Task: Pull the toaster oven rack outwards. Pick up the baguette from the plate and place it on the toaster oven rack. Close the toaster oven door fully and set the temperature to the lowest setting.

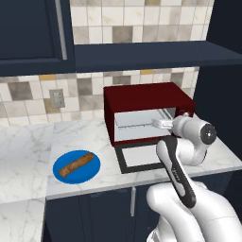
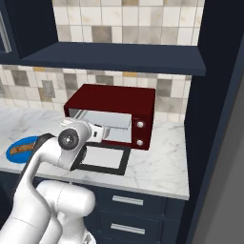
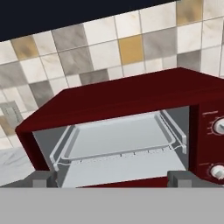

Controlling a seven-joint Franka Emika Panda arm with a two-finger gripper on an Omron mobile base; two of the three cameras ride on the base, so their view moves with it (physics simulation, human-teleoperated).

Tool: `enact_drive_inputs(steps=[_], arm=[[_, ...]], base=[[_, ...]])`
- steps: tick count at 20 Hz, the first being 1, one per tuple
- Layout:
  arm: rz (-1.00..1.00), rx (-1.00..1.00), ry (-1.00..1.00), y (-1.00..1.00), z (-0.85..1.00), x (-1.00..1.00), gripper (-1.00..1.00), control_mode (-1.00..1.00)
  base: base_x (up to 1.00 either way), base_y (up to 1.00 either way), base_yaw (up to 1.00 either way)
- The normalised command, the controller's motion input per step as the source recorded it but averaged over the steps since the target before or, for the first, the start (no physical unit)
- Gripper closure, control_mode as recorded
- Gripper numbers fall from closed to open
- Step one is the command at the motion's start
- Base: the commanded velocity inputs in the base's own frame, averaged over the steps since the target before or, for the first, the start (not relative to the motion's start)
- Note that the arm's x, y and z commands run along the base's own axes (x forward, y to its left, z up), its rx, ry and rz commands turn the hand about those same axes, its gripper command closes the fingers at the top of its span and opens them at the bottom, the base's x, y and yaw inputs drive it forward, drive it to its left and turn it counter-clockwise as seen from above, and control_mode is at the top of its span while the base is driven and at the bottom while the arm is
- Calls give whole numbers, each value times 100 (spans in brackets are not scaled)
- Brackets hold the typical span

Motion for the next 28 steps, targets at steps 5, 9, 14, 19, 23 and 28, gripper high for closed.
enact_drive_inputs(steps=[5,9,14,19,23,28], arm=[[0,0,0,11,-26,26,-100,-100],[0,0,-6,7,-34,19,-100,-100],[0,0,-7,6,-43,17,-100,-100],[0,0,-6,9,-51,21,-100,-100],[0,-1,-10,12,-57,19,-100,-100],[0,-2,-12,13,-63,16,-100,-100]], base=[[0,0,0],[0,0,0],[0,0,0],[0,0,0],[0,0,0],[0,0,0]])
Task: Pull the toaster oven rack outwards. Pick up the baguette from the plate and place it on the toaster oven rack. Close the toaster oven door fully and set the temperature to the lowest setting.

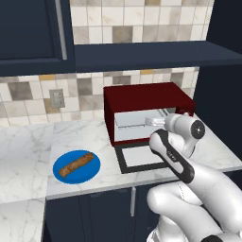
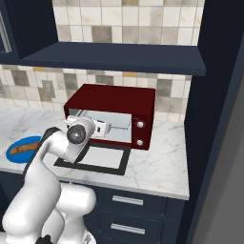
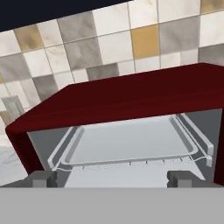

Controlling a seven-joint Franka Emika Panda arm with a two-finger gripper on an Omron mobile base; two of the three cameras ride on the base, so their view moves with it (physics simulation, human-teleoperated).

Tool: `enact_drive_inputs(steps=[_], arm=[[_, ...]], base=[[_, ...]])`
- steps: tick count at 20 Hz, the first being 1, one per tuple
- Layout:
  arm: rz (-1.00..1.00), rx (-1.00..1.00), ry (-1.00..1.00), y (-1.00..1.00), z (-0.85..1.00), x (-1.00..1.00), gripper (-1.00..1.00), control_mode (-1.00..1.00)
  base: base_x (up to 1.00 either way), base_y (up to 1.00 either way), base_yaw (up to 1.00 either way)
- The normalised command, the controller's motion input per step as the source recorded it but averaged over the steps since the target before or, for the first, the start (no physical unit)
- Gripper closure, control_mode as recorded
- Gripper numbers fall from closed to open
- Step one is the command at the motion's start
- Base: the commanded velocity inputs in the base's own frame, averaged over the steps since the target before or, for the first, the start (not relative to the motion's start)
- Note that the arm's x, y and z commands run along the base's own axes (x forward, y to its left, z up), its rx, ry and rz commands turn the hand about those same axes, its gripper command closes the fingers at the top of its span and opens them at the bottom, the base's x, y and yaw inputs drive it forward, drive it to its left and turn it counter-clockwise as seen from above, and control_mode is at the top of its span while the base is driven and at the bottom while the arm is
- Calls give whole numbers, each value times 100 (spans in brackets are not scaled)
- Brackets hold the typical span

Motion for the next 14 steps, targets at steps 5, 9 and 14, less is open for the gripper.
enact_drive_inputs(steps=[5,9,14], arm=[[0,-6,-11,14,-73,15,-100,-100],[0,-10,-12,12,-89,9,-100,-100],[0,-12,-14,10,-94,0,-100,-100]], base=[[0,0,0],[0,0,0],[0,0,0]])
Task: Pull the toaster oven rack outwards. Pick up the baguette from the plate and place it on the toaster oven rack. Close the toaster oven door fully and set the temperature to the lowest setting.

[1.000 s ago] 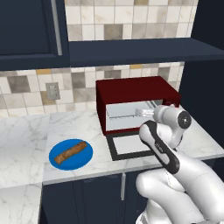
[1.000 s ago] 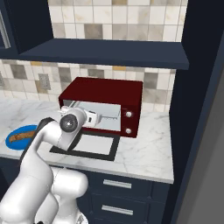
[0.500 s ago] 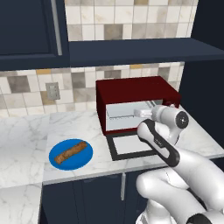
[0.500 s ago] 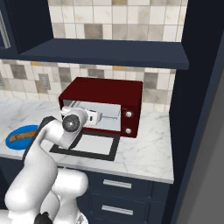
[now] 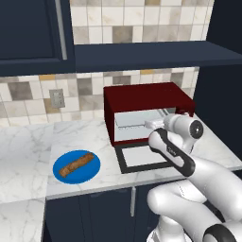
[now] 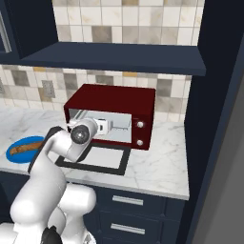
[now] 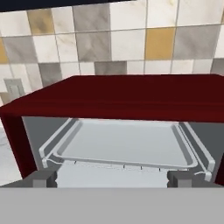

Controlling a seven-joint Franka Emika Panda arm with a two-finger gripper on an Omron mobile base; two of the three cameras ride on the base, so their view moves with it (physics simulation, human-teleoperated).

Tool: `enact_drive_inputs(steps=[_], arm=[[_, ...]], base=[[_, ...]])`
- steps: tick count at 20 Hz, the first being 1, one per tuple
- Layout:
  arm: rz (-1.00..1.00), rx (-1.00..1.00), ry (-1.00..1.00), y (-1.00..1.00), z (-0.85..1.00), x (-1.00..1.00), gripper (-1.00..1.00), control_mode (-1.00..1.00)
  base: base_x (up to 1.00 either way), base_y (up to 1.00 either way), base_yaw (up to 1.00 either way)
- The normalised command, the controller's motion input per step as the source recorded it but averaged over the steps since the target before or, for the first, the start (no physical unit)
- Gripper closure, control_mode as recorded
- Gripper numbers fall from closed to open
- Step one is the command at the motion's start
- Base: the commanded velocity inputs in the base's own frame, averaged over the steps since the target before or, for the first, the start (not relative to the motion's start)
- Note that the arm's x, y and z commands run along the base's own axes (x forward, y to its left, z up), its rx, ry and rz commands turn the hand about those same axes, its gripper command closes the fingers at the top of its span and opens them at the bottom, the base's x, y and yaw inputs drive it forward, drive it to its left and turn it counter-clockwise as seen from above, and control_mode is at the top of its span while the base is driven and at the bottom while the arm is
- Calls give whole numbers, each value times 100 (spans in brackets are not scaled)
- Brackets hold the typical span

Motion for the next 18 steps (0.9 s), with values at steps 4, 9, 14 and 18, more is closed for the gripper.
enact_drive_inputs(steps=[4,9,14,18], arm=[[0,-9,-12,11,-91,1,-100,-100],[0,-4,-16,9,-99,0,-100,-100],[0,0,-14,13,-88,0,-100,-100],[0,0,-10,32,-91,0,-100,-100]], base=[[0,0,0],[0,0,0],[0,0,0],[0,0,0]])
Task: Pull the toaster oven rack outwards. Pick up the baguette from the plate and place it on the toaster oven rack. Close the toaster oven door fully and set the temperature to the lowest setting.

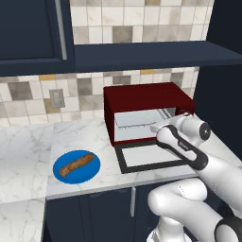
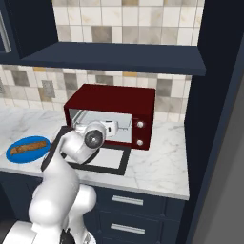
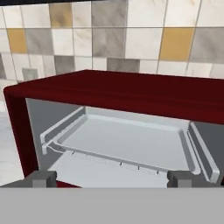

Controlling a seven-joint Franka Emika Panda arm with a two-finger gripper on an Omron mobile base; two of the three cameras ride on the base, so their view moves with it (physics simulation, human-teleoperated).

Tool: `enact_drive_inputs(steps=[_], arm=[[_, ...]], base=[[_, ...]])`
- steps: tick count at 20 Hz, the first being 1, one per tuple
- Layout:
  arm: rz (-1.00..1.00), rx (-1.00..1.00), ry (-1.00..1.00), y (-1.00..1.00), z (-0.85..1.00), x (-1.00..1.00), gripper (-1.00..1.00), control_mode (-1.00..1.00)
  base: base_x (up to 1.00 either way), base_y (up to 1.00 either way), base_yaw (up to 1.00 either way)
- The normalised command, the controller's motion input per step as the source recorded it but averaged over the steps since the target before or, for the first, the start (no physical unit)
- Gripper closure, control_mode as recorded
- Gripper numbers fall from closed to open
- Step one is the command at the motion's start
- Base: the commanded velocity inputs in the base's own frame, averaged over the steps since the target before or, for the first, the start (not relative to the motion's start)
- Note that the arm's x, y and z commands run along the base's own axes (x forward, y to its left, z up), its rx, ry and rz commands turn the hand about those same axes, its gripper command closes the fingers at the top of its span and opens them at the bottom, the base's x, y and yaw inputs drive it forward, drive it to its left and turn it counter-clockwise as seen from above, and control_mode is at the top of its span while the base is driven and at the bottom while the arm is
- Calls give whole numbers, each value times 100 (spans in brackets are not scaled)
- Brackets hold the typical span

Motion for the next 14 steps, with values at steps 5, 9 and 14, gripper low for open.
enact_drive_inputs(steps=[5,9,14], arm=[[0,0,-9,40,-68,0,-100,-100],[0,2,-11,42,-48,4,-100,-100],[0,5,-11,42,-45,13,-100,-100]], base=[[0,0,0],[0,0,0],[0,0,0]])
